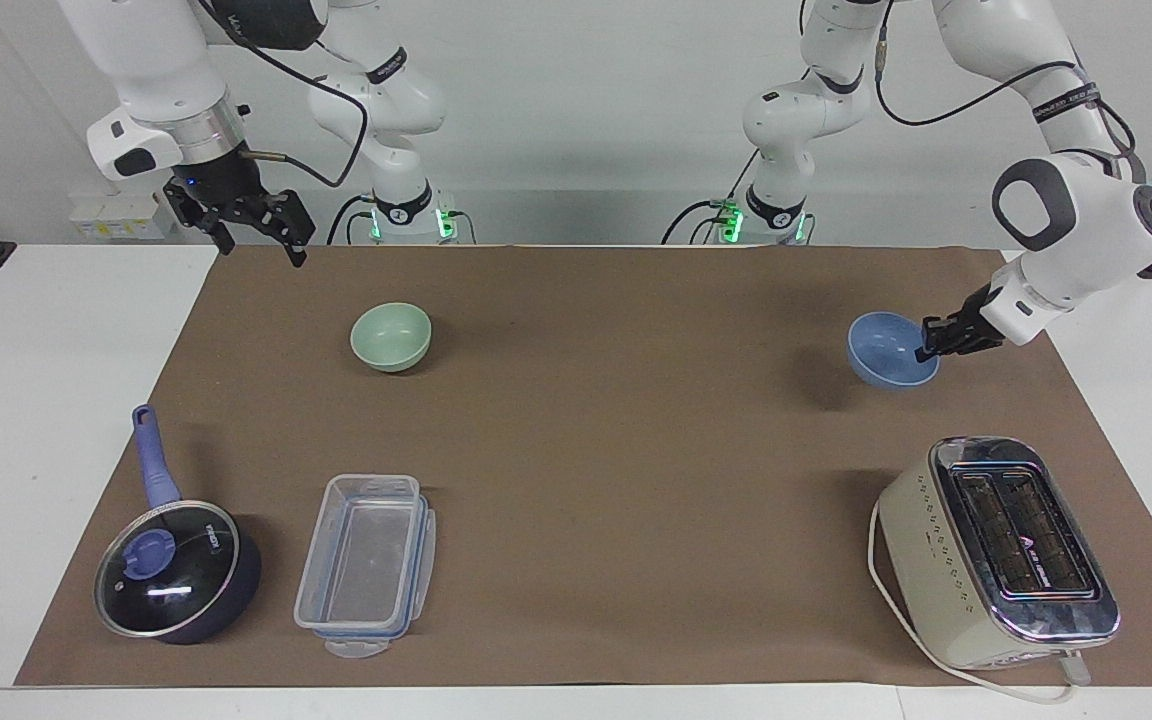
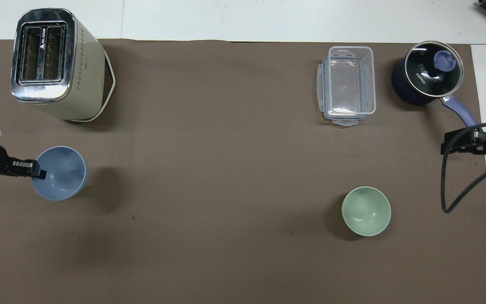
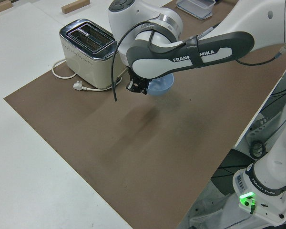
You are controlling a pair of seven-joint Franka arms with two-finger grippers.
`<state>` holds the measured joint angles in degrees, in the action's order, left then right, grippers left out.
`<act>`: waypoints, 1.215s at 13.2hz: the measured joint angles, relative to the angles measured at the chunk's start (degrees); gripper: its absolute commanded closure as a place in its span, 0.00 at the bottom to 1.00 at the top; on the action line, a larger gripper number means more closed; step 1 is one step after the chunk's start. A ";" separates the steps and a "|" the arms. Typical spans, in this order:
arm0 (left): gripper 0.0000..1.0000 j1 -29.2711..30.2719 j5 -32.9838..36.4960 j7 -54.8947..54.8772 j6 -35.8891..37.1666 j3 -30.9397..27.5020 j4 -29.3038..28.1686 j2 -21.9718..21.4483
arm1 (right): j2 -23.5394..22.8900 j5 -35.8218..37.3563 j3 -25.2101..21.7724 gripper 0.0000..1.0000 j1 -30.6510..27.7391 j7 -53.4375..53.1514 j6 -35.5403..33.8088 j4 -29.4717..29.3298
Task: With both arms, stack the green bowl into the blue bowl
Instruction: 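Slide the blue bowl toward the table center with the left gripper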
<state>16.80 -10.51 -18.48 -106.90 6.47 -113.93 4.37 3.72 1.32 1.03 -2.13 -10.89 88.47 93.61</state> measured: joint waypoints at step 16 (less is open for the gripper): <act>1.00 -31.32 -1.88 27.10 -5.69 0.91 -2.94 -1.34 | 0.00 0.00 0.00 0.00 0.00 0.00 0.00 0.00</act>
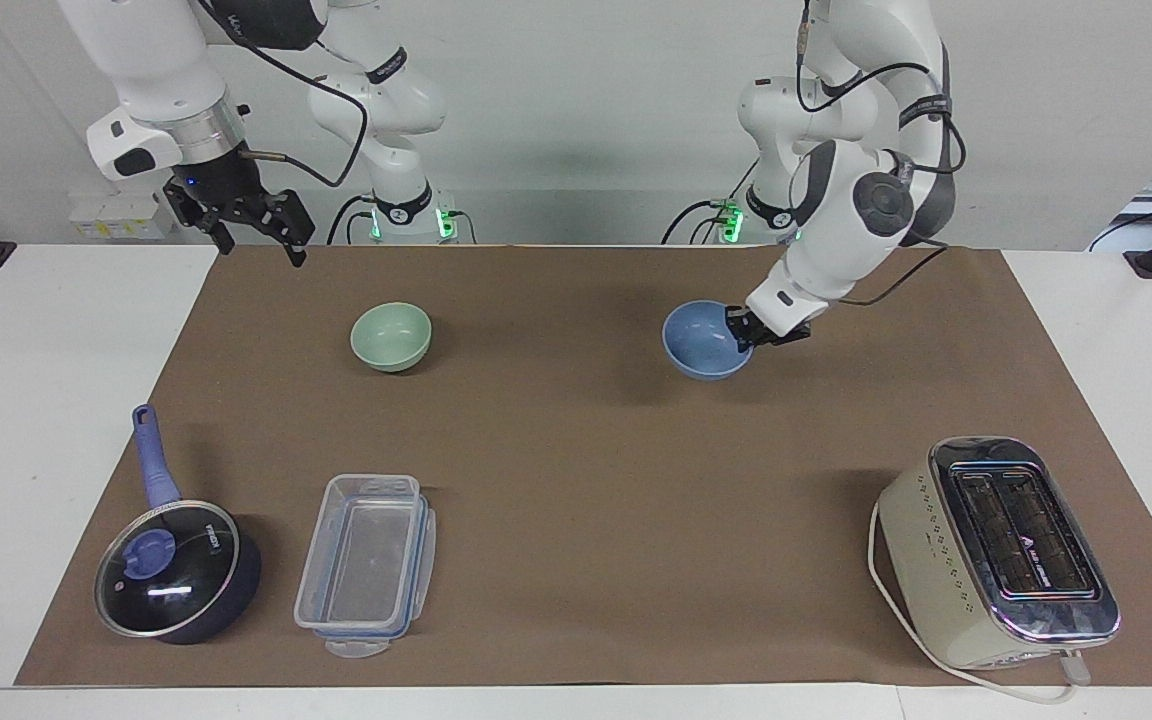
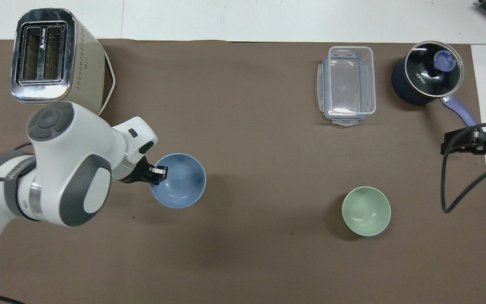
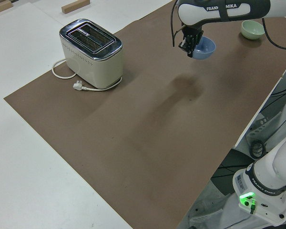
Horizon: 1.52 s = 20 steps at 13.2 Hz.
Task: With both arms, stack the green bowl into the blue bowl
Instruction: 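Slide the blue bowl toward the table center with the left gripper, then retract the left gripper while the right gripper reaches the green bowl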
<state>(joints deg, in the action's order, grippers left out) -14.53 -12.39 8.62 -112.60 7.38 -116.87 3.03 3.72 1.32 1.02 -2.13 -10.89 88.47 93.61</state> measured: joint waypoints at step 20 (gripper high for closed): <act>0.00 -2.38 -8.82 2.14 -12.03 -2.25 -5.71 -0.92 | 0.27 0.00 -0.03 0.00 -0.06 2.40 0.14 1.48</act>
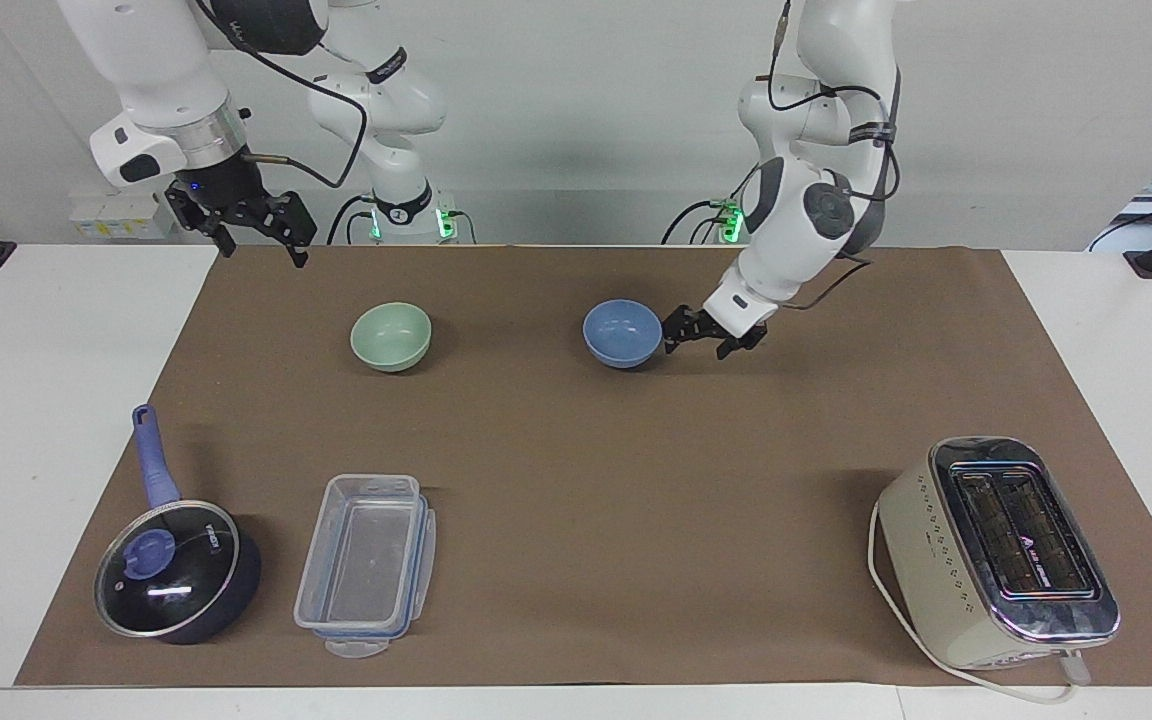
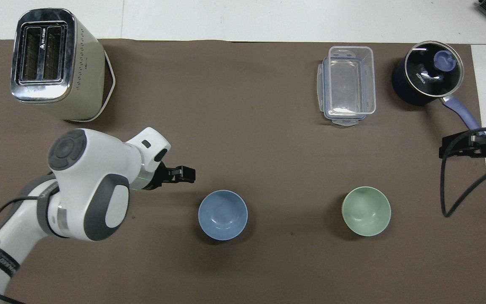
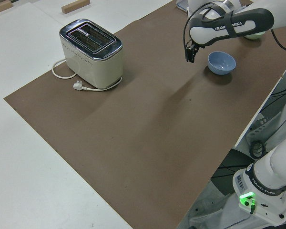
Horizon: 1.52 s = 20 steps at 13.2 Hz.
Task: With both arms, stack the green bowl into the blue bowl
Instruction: 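Retract the left gripper while the right gripper reaches the green bowl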
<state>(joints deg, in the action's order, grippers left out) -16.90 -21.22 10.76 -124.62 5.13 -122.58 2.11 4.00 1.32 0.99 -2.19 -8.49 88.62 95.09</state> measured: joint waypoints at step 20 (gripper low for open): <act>0.00 21.21 17.68 -11.52 23.91 -0.47 23.96 -0.25 | 6.07 -5.59 -0.08 0.00 -1.85 9.69 33.66 43.02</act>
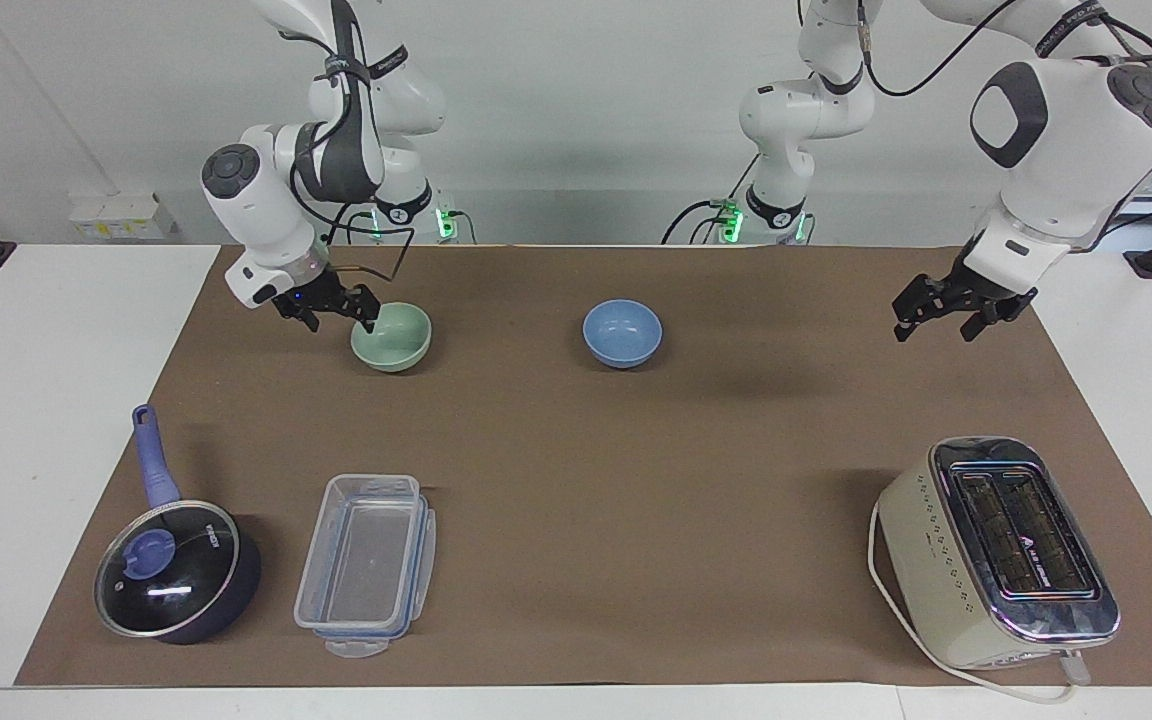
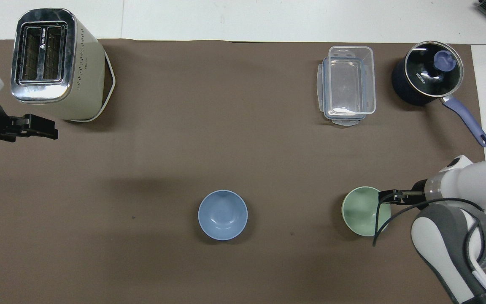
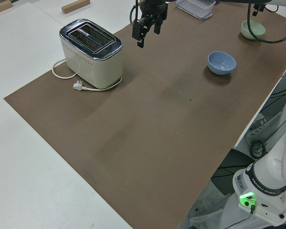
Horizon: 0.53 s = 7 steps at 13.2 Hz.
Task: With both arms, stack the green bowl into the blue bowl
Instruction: 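Retract the left gripper while the right gripper reaches the green bowl, then grasp the green bowl's rim with the right gripper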
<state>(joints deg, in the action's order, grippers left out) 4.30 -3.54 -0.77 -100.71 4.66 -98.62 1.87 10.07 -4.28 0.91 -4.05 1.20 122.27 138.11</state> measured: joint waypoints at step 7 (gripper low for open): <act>0.00 -0.09 0.69 2.89 2.10 1.11 0.92 -0.90 | -0.79 -3.33 -0.03 0.03 -1.60 4.19 9.51 6.55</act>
<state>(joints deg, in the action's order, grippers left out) 4.21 -2.84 2.12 -98.61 5.77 -97.70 0.96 9.28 -7.61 0.88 -5.65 5.39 131.78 144.66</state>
